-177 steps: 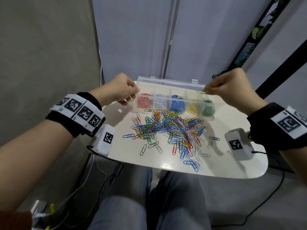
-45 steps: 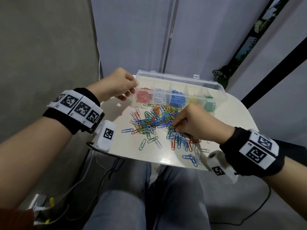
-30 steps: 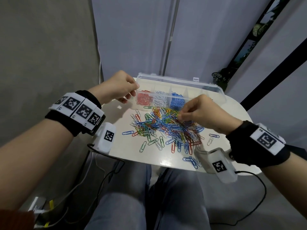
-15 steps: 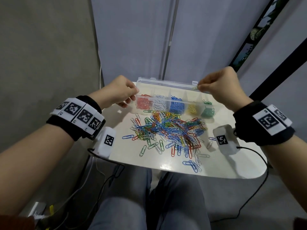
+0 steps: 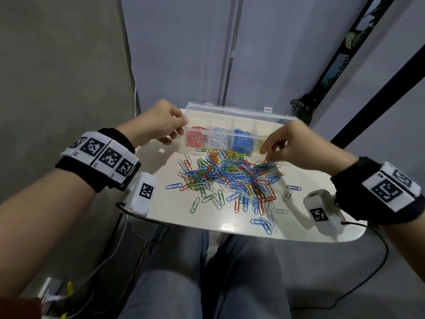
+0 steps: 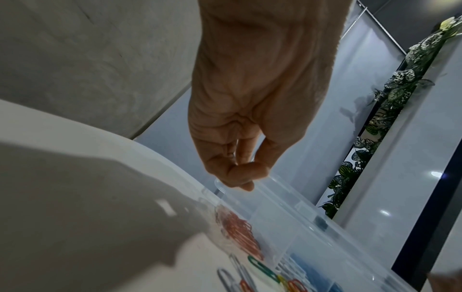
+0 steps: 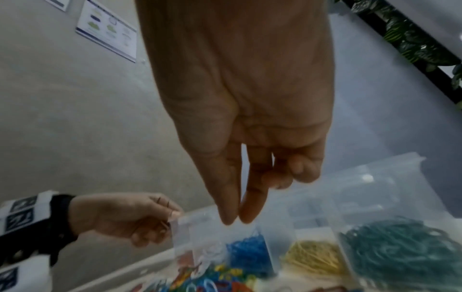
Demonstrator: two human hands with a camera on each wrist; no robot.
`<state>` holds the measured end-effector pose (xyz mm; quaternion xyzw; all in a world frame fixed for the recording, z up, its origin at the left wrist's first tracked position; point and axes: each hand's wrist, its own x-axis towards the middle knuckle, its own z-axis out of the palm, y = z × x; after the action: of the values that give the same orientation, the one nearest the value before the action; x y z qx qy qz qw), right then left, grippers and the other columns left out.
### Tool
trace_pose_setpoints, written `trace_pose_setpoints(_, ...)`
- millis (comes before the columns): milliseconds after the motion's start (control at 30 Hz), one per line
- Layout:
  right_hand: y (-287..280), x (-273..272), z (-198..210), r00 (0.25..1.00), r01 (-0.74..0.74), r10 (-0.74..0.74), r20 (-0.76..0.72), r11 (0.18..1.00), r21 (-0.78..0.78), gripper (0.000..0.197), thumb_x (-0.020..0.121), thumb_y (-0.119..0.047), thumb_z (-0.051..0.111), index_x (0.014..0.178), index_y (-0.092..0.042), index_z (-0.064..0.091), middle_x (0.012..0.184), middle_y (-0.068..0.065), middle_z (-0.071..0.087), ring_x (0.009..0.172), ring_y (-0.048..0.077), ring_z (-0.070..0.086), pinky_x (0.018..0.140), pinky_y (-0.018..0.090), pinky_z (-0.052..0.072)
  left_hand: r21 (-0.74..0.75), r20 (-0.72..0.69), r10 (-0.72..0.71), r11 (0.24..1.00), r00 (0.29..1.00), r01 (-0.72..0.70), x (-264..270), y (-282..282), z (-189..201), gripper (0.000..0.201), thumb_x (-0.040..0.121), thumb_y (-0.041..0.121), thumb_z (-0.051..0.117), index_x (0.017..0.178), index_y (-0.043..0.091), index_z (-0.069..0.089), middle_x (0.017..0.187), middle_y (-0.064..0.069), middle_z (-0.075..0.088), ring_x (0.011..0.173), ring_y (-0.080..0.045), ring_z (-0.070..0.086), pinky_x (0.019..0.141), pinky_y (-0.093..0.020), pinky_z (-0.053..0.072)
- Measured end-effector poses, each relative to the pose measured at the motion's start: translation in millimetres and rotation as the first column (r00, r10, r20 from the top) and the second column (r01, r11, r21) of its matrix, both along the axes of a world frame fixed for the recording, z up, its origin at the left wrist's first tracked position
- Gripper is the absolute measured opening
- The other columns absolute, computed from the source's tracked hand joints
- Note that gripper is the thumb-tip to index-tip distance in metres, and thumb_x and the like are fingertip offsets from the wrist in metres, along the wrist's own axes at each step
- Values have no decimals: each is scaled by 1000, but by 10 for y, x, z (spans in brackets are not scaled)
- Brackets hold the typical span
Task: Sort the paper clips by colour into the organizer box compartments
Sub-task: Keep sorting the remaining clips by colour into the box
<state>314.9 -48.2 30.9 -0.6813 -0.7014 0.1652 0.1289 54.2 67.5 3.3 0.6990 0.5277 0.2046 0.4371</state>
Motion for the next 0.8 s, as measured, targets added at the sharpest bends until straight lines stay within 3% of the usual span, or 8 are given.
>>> trace_pose_setpoints(133,-50,-31,-174,982,-24,28,188,999,-23,20,80,-11,76,99,-14,76,89,0,69,64,3,48,61,16,36,2,4,3,1000,1000,-3,5,-13,0,23,99,18,52,101,-1,65,78,-10,61,58,-16,49,47,-27,46)
trace_pose_setpoints(200,-40,-45,-255,970,-37,42,240,999,-26,23,82,-11,73,104,-13,75,100,4,71,74,12,55,70,24,41,3,-2,7,1000,1000,-7,5,-15,7,23,100,18,52,101,-1,64,78,-10,61,58,-16,49,47,-27,46)
trace_pose_setpoints(300,-23,-61,-333,958,-83,95,270,995,-53,16,80,-11,72,93,-16,79,88,4,74,81,22,65,75,35,52,5,-9,9,1000,1000,-9,1,-13,14,23,100,18,52,102,-1,64,78,-9,61,58,-16,49,46,-26,46)
trace_pose_setpoints(367,-8,-48,-324,969,-66,74,234,997,-42,10,77,-8,73,83,-14,79,79,3,73,71,17,63,70,29,51,3,-10,7,1000,1000,-7,2,-9,15,24,100,19,52,102,-1,64,78,-9,61,58,-16,49,46,-26,45)
trace_pose_setpoints(433,6,-14,-279,987,-28,32,156,999,-29,8,76,-2,74,76,-9,77,71,3,71,58,5,55,57,9,41,5,-12,6,1000,1000,-6,0,-7,11,23,100,19,52,102,-1,64,78,-9,61,58,-16,49,46,-26,45)
trace_pose_setpoints(467,6,7,-246,994,-2,5,111,1000,-22,8,75,0,74,73,-8,76,66,2,68,53,2,52,54,7,38,4,-11,7,1000,1000,-7,1,-4,8,23,100,19,52,102,-1,64,78,-10,61,58,-16,49,46,-26,45)
trace_pose_setpoints(600,-24,152,-178,990,134,-133,-38,991,23,10,76,7,70,72,-3,72,58,-3,62,45,-6,51,48,6,38,-1,-9,8,1000,1000,-8,3,9,-4,23,99,19,53,101,0,65,80,-10,61,58,-15,49,46,-26,45)
trace_pose_setpoints(800,-87,294,-218,980,197,-197,-42,980,0,9,75,3,74,73,-6,73,61,1,65,40,0,50,45,9,37,0,-5,9,1000,1000,-9,1,17,-16,22,100,18,52,99,0,64,78,-9,60,57,-15,48,42,-23,44)
